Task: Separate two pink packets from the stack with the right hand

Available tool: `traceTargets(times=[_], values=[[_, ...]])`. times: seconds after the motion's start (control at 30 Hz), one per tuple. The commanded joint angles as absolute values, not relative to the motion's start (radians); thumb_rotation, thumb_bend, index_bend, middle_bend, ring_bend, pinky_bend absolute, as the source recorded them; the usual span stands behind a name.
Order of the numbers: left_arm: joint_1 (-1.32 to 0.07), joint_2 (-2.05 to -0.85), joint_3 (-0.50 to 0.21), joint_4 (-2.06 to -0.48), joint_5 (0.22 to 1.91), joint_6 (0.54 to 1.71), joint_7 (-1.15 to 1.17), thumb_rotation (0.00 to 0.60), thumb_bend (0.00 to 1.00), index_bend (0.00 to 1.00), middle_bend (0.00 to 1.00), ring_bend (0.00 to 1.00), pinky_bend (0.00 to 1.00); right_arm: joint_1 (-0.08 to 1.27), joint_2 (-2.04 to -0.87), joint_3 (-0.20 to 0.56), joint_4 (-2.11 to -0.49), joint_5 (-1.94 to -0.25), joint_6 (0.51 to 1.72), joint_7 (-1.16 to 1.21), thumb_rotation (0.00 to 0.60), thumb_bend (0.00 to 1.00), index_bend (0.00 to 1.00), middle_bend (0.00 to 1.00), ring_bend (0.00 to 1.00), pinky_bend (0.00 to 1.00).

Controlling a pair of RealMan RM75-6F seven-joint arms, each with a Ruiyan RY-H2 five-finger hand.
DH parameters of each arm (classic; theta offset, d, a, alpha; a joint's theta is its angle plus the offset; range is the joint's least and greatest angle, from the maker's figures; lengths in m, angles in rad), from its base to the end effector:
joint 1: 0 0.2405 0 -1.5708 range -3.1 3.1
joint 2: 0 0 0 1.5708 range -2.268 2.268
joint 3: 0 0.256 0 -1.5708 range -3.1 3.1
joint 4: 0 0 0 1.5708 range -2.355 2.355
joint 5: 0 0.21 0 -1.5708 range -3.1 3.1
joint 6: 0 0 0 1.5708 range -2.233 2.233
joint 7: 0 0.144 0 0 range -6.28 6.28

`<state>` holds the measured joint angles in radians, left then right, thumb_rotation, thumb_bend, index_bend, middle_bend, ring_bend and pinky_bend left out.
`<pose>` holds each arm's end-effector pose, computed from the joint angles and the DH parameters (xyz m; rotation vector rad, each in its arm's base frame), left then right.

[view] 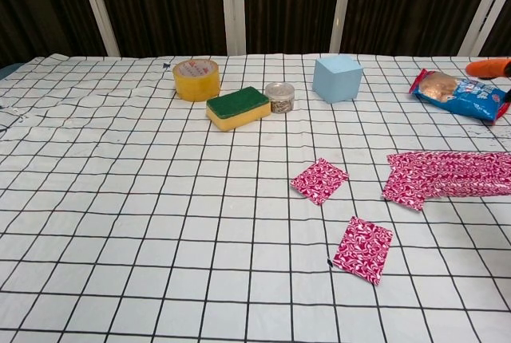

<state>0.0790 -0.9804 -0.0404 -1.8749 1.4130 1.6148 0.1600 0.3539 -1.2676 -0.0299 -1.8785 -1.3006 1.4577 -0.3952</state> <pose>-0.2995 0.1268 0.1989 -1.1789 -0.9220 -0.7608 -0.2198 -0.2209 0.0867 1.5370 -0.9401 0.9122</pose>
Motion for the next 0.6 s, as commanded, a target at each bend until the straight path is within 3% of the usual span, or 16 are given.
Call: traceTargets(times=[0.03, 0.33, 0.6], values=[[0.08, -0.98, -0.04, -1.872, 1.419, 1.618, 0.153, 0.6, 0.32, 0.15, 0.0, 0.0, 0.1, 0.287, -1.193, -0.031, -1.845, -1.331, 1.524, -0.264, 0.6, 0.68, 0.0, 0.08, 0.15, 0.17], [0.083, -0.98, -0.035, -1.86, 1.431, 1.621, 0.138, 0.6, 0.32, 0.15, 0.0, 0.0, 0.1, 0.17, -1.106, -0.072, -1.777, -1.39, 1.614, -0.097, 0.6, 0.68, 0.0, 0.08, 0.13, 0.13], [0.091, -0.974, -0.031, -1.858, 1.443, 1.634, 0.12, 0.6, 0.32, 0.15, 0.0, 0.0, 0.1, 0.133, -1.083, -0.059, -1.73, -1.414, 1.642, -0.042, 0.6, 0.68, 0.0, 0.08, 0.11, 0.13]])
